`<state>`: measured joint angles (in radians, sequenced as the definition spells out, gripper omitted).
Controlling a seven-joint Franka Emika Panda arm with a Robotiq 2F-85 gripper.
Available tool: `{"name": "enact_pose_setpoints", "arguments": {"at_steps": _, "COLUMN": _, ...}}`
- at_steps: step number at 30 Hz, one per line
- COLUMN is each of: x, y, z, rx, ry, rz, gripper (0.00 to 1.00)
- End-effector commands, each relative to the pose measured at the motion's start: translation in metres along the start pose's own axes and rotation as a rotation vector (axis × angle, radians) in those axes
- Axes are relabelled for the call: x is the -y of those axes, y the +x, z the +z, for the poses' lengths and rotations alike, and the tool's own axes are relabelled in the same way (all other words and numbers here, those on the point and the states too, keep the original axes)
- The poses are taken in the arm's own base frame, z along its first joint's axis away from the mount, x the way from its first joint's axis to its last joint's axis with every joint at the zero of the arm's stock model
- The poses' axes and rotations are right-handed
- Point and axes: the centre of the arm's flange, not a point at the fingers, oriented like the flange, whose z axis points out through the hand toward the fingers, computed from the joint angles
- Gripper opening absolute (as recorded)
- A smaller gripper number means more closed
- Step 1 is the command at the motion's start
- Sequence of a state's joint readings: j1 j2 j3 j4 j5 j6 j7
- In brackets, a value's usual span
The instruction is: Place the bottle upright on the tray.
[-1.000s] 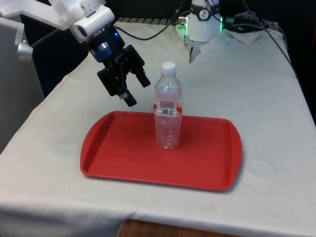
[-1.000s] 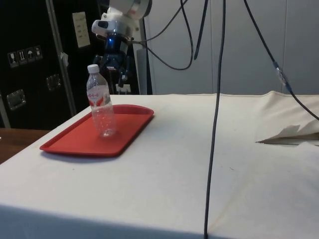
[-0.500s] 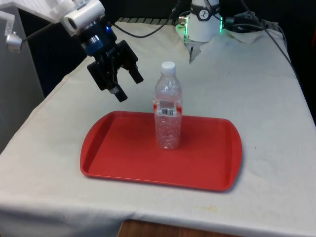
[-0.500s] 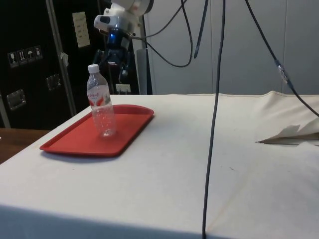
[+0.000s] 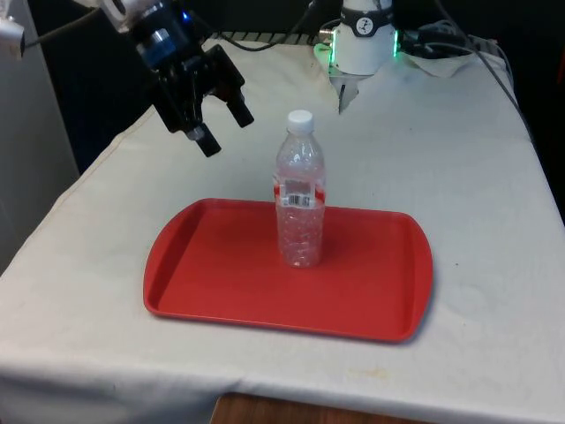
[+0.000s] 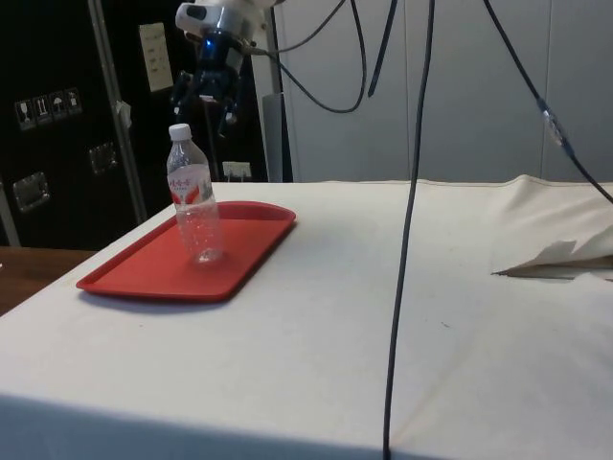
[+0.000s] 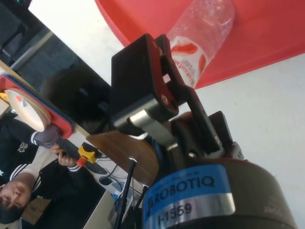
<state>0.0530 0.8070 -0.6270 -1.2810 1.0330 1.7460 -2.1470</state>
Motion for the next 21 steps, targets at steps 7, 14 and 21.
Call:
{"name": "enact_pose_setpoints", "arguments": {"at_steps": 7, "x": -0.002, "y": 0.010, "z": -0.012, "rx": 0.000, "ry": -0.018, "rz": 0.006, "gripper": 1.00}}
{"name": "enact_pose_setpoints", "arguments": {"at_steps": 14, "x": -0.005, "y": 0.012, "z": -0.017, "rx": 0.047, "ry": -0.031, "rz": 0.009, "gripper": 1.00}}
{"name": "enact_pose_setpoints", "arguments": {"at_steps": 21, "x": -0.008, "y": 0.016, "z": -0.023, "rx": 0.080, "ry": -0.044, "rz": 0.007, "gripper": 1.00}}
